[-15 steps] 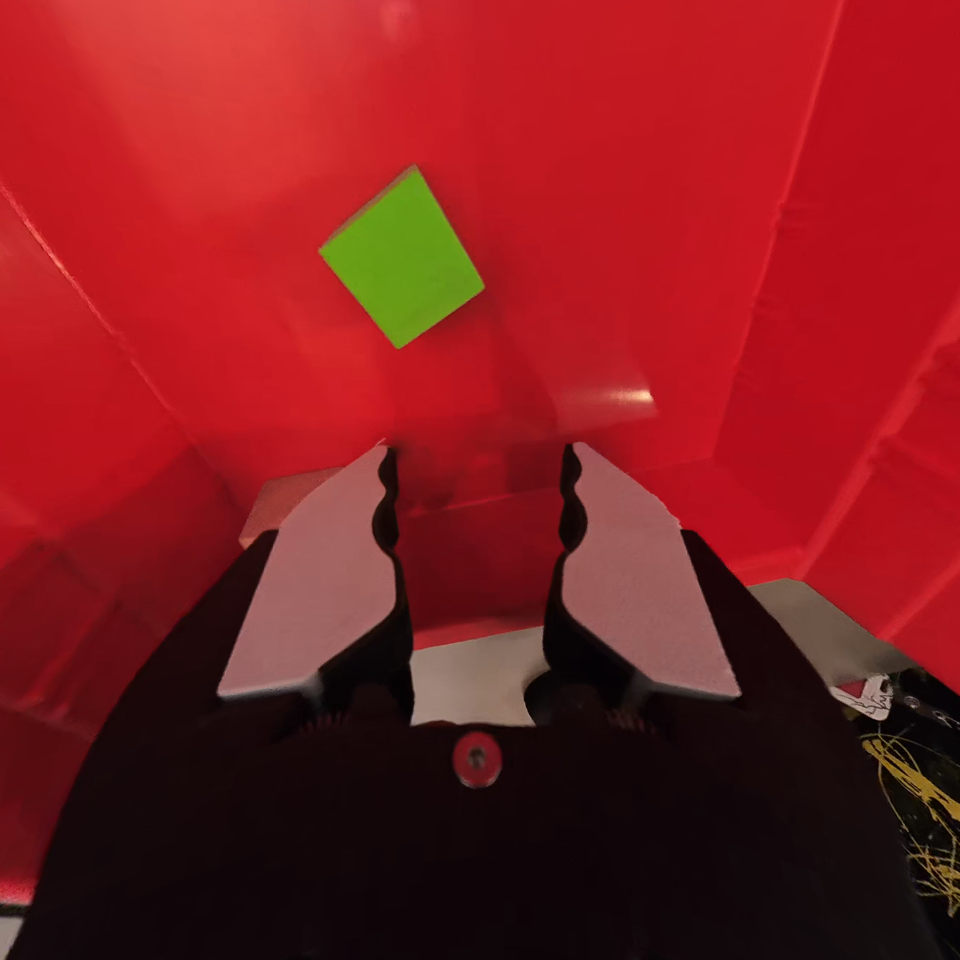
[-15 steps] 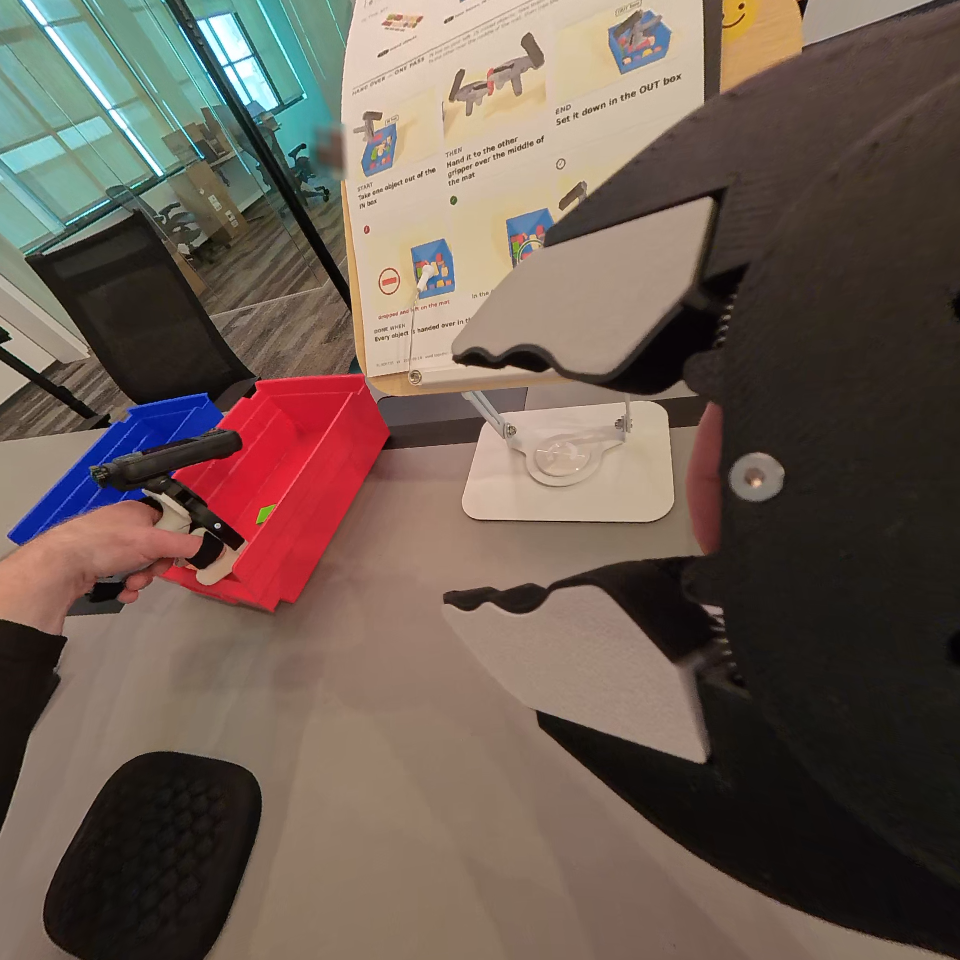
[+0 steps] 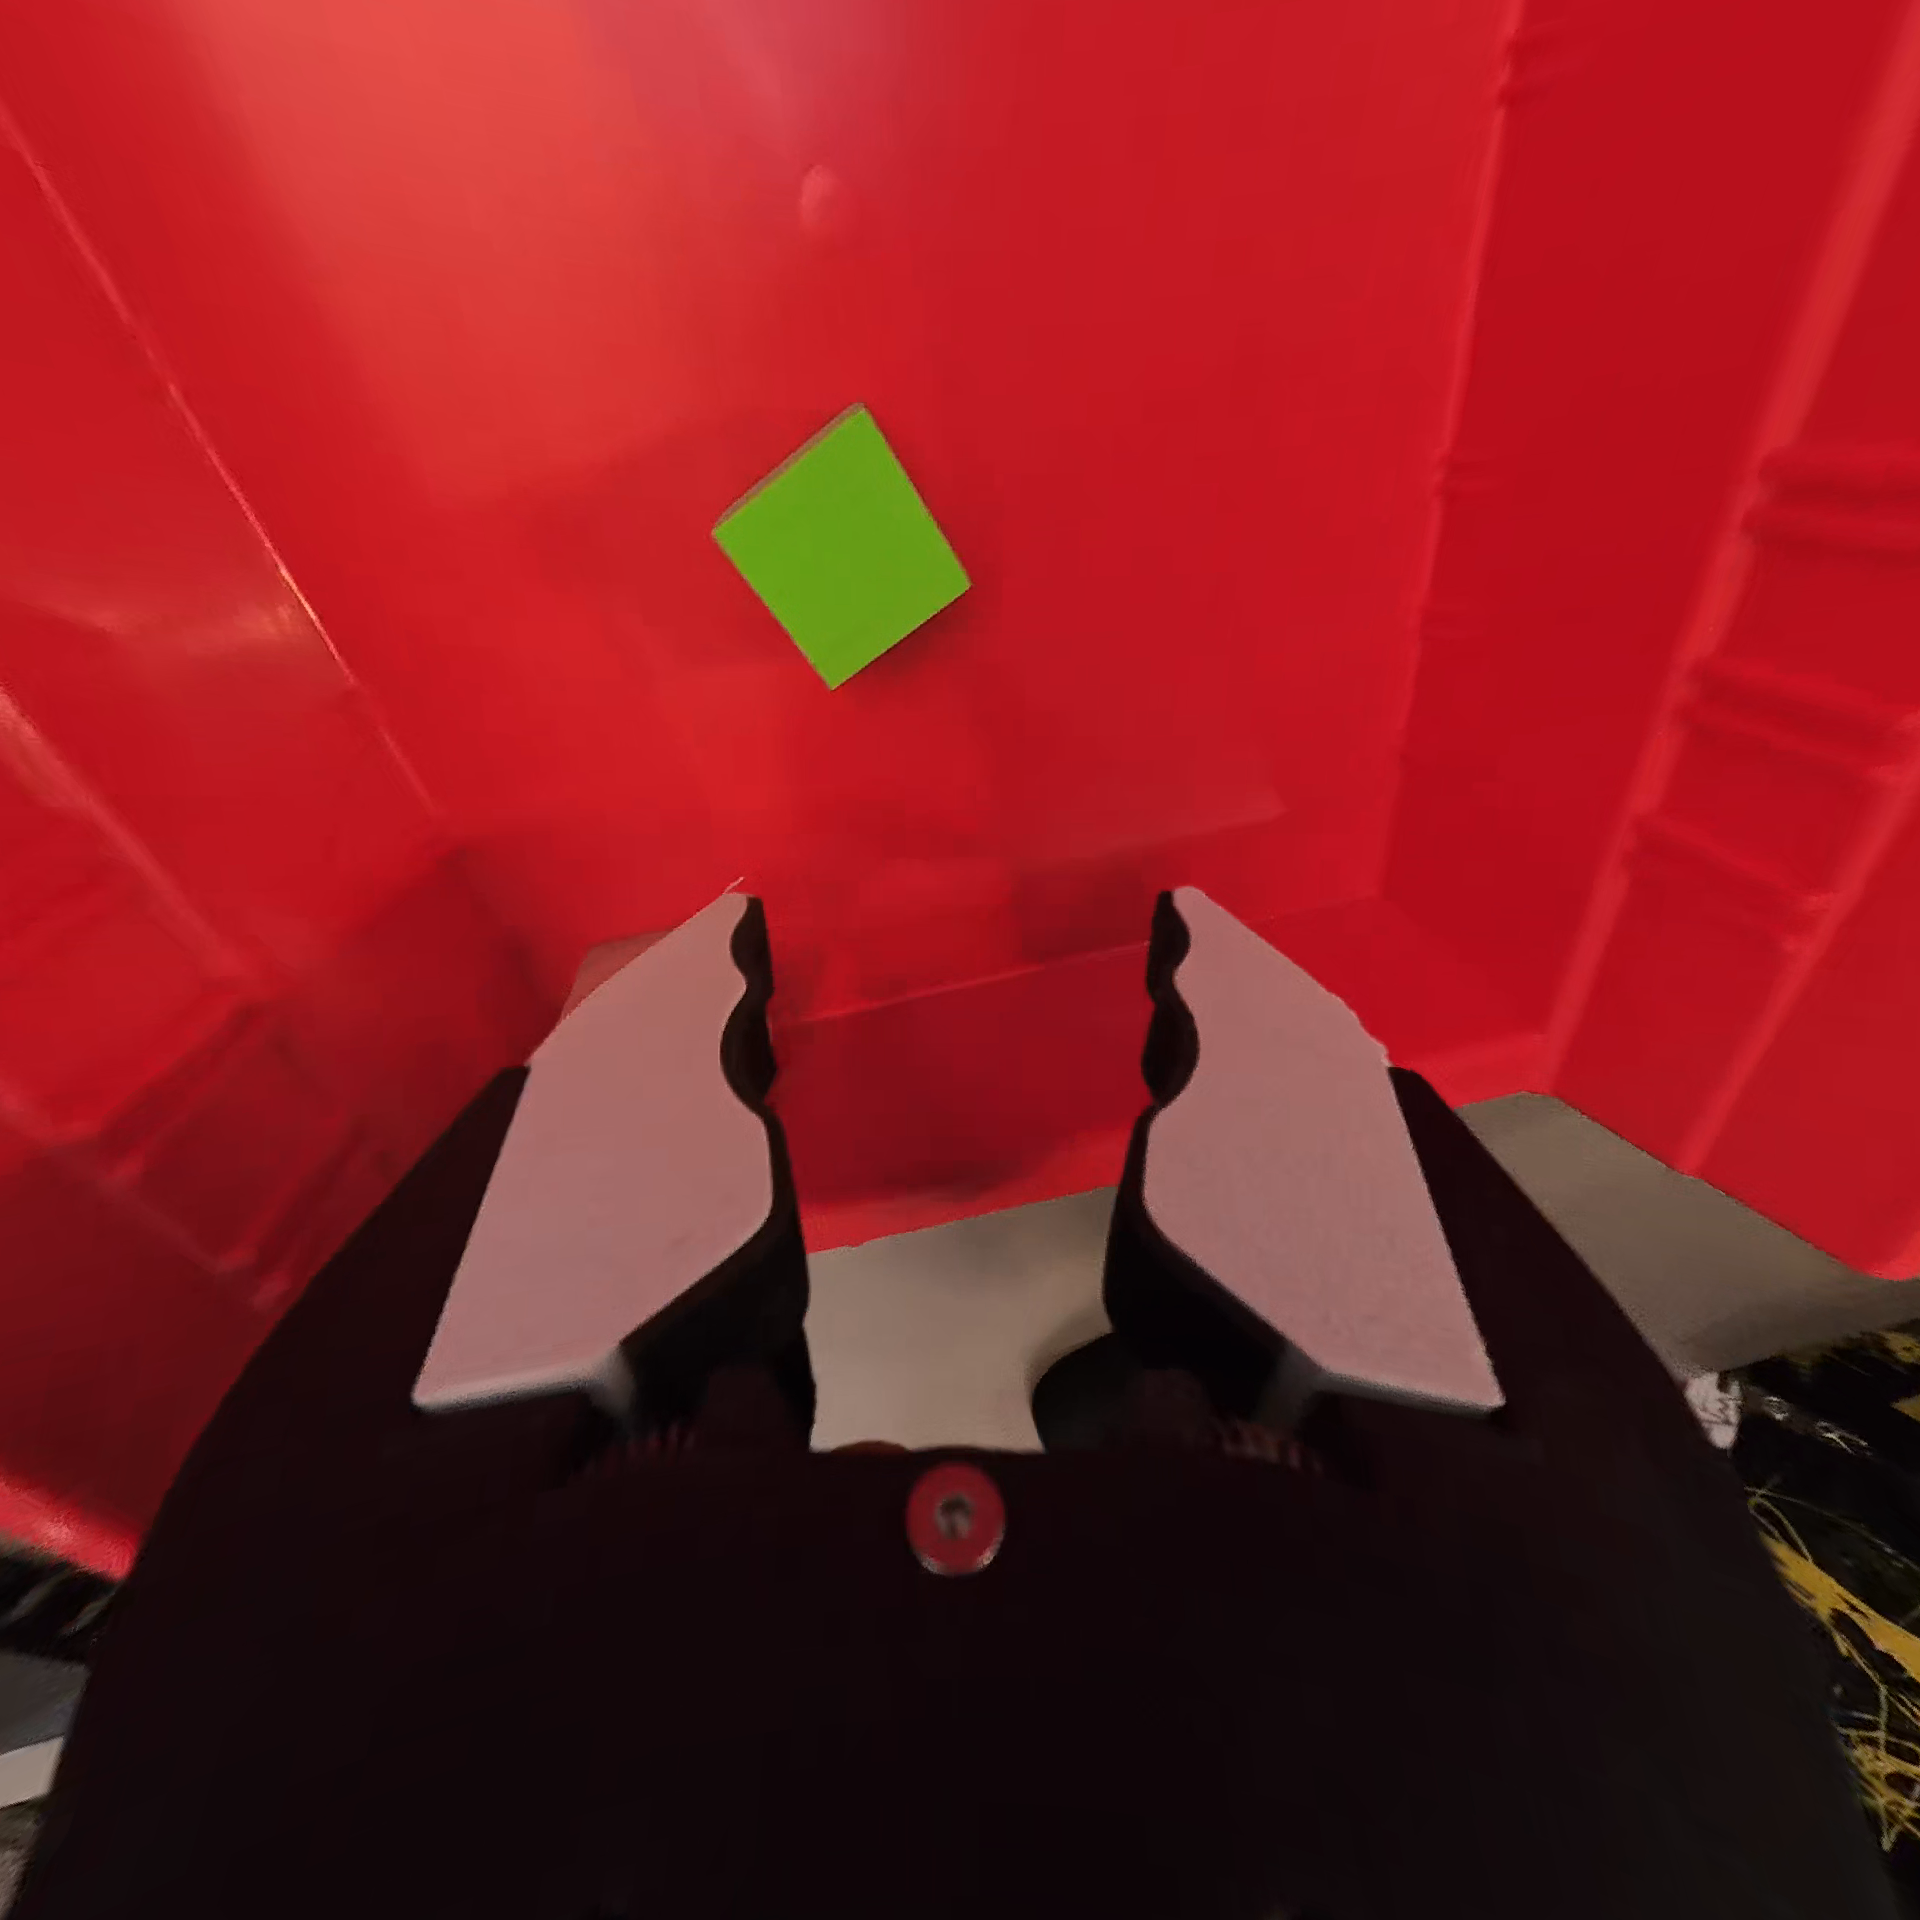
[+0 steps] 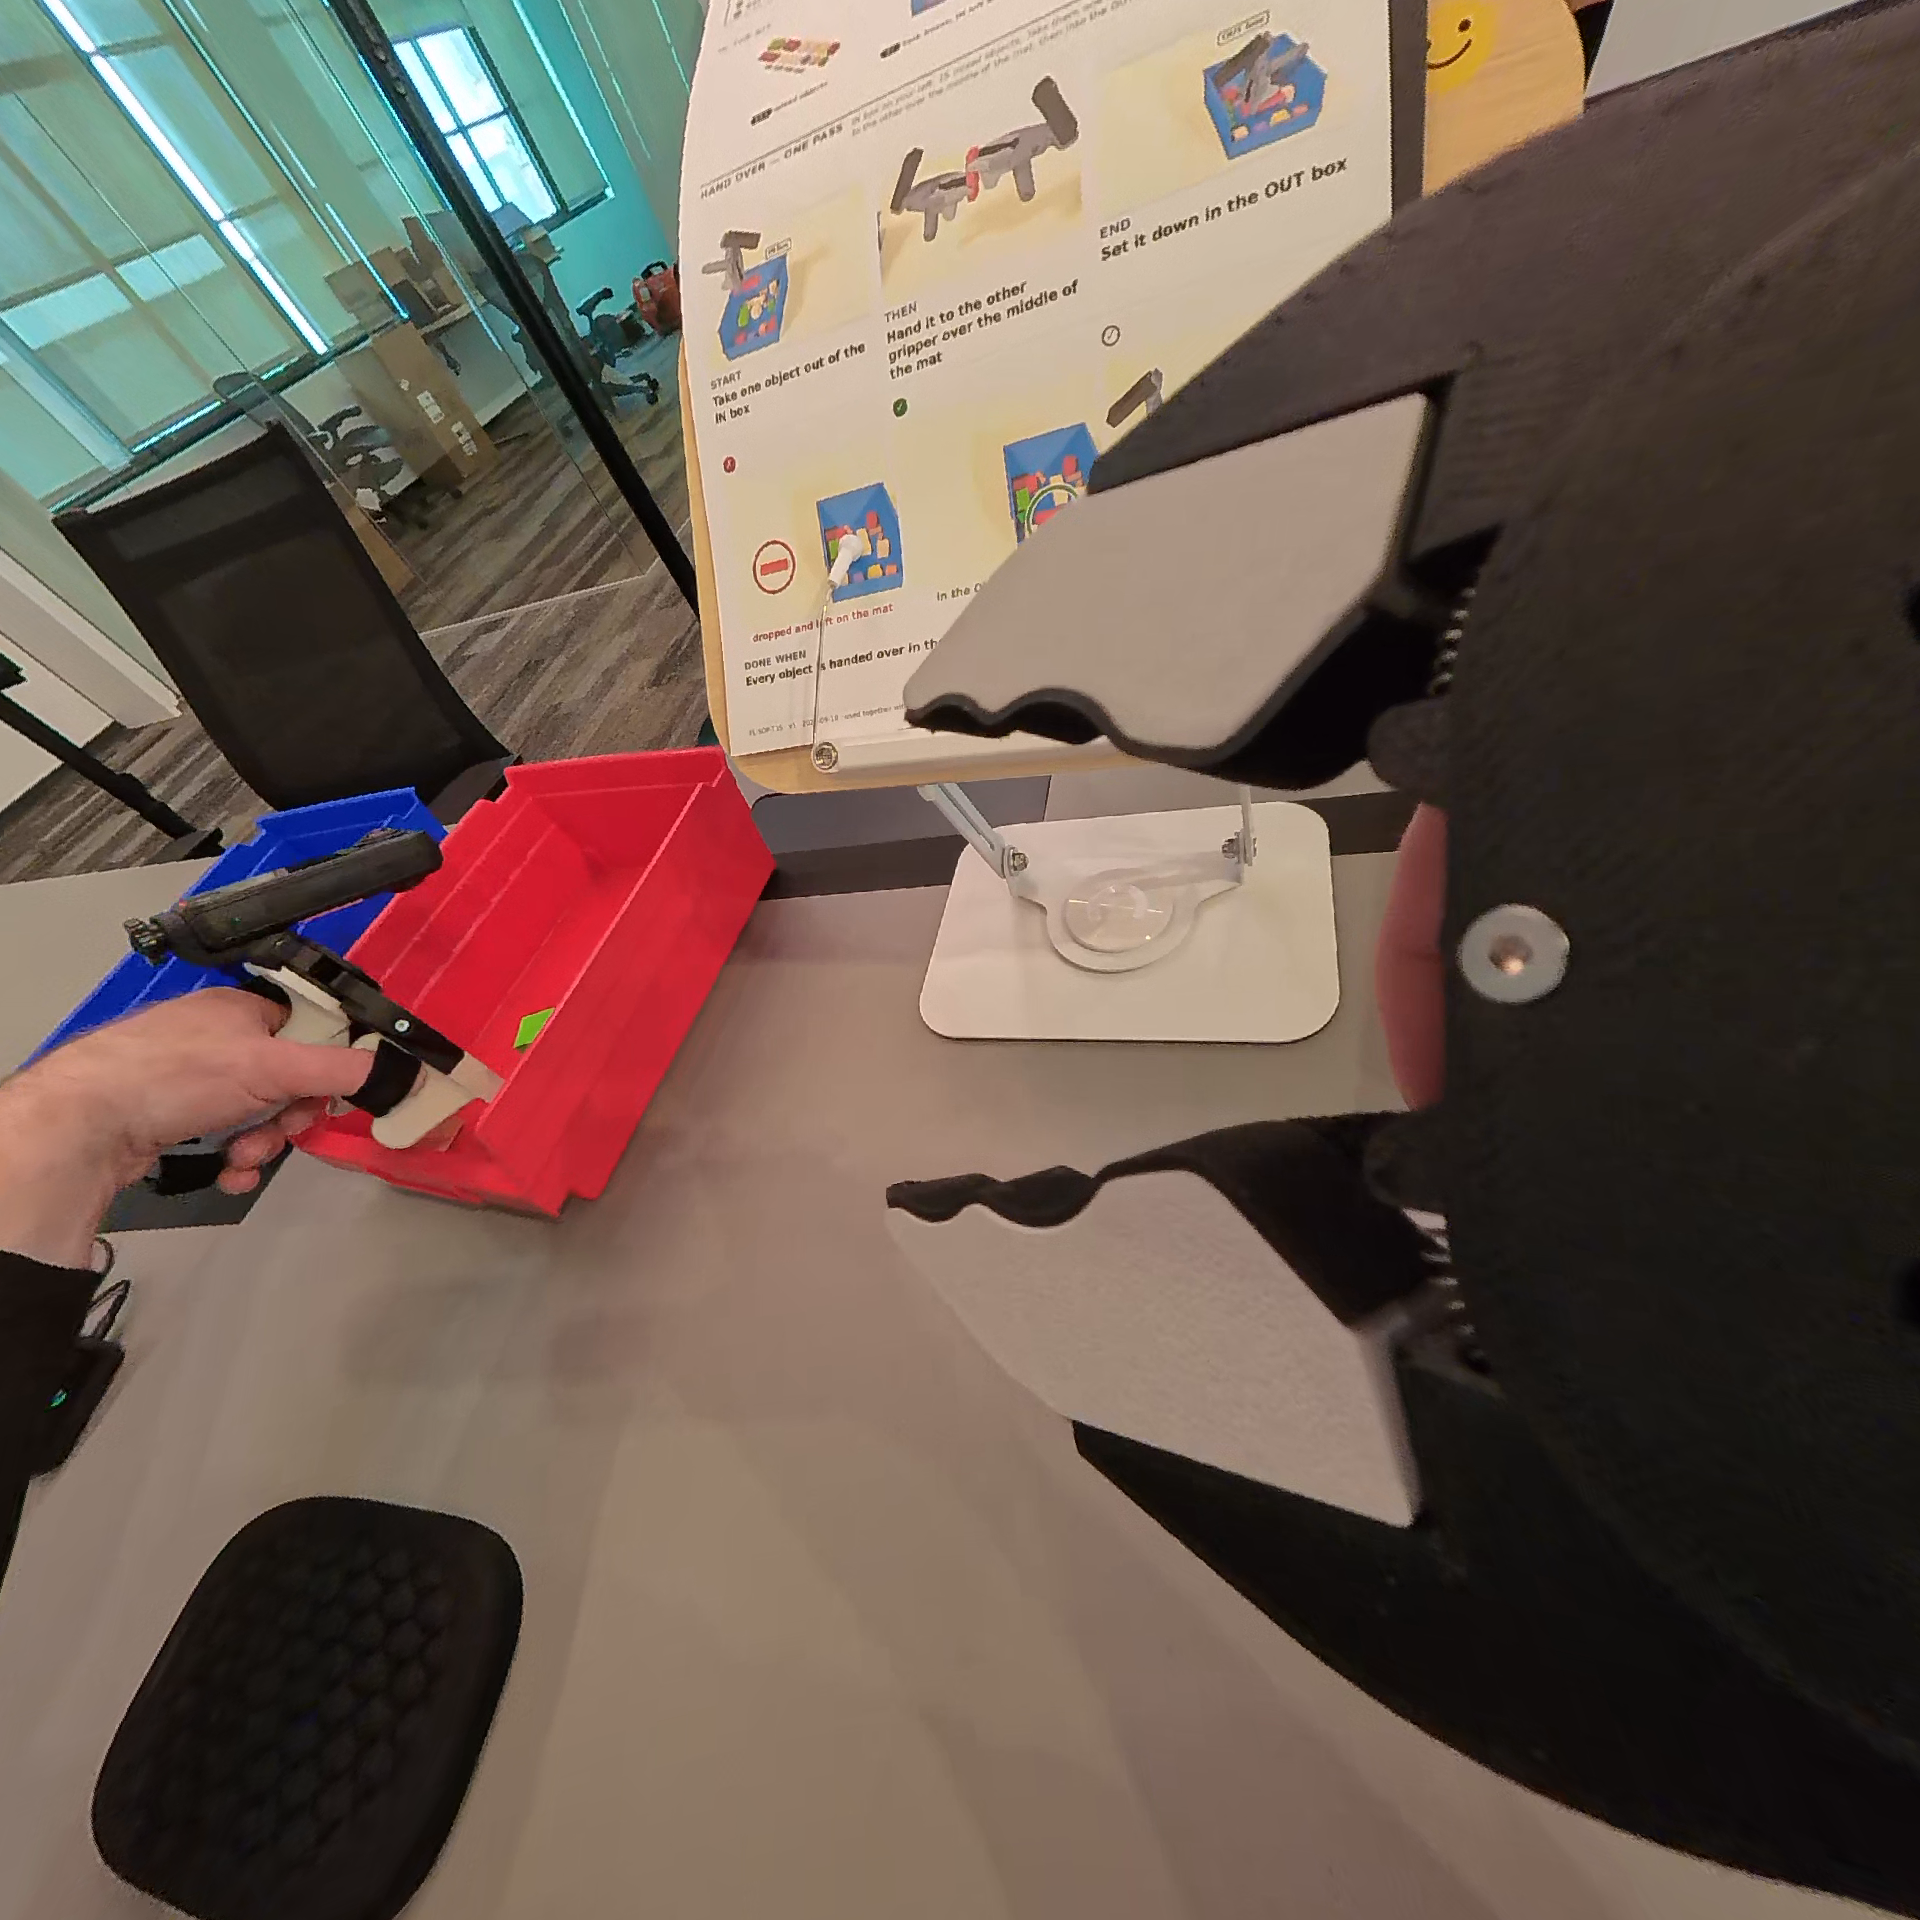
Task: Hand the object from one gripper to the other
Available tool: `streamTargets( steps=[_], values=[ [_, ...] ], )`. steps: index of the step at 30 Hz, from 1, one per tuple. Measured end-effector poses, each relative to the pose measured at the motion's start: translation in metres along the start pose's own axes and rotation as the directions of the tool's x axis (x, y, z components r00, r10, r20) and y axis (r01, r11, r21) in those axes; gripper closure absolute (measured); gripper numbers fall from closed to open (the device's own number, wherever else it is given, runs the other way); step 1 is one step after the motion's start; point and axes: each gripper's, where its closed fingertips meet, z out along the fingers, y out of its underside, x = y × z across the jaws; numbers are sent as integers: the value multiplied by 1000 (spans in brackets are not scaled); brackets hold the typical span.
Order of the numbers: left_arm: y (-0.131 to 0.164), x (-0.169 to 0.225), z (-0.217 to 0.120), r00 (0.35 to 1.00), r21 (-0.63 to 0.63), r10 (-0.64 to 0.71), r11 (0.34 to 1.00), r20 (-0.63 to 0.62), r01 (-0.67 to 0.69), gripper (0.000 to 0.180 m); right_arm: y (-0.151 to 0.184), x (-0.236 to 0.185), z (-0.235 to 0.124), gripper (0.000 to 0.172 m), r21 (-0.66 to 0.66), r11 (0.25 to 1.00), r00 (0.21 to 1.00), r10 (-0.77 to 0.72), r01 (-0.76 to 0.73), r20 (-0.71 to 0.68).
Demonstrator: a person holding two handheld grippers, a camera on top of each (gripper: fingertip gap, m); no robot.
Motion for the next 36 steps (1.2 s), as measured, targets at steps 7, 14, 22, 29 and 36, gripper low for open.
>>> streamTargets(
  steps=[7, 14, 22, 29, 36],
  values=[
    [-5, -11, 10, 981, -81, 165, 984, 103, -157, 105, 7, -1, 10, 92, -30, 1000, 1000, 9, -8, 22],
    [-41, -8, 21, 978, 5, 174, 984, 117, -175, 107, 12, -4, 18, 92, -54, 999, 999, 11, -9, 39],
    [-47, -16, 19, 987, 56, 68, 995, 146, -77, 144, 12, -3, 16, 92, -52, 999, 999, 12, -10, 36],
    [-48, -11, 16, 986, 129, 89, 986, 138, -107, 146, 7, -2, 12, 92, -35, 999, 1000, 6, -6, 28],
    [-56, 7, -15, 996, 359, 85, 929, 22, -87, 146, 2, -3, 22, 92, -19, 1000, 1000, -9, 9, 29]
  ],
)
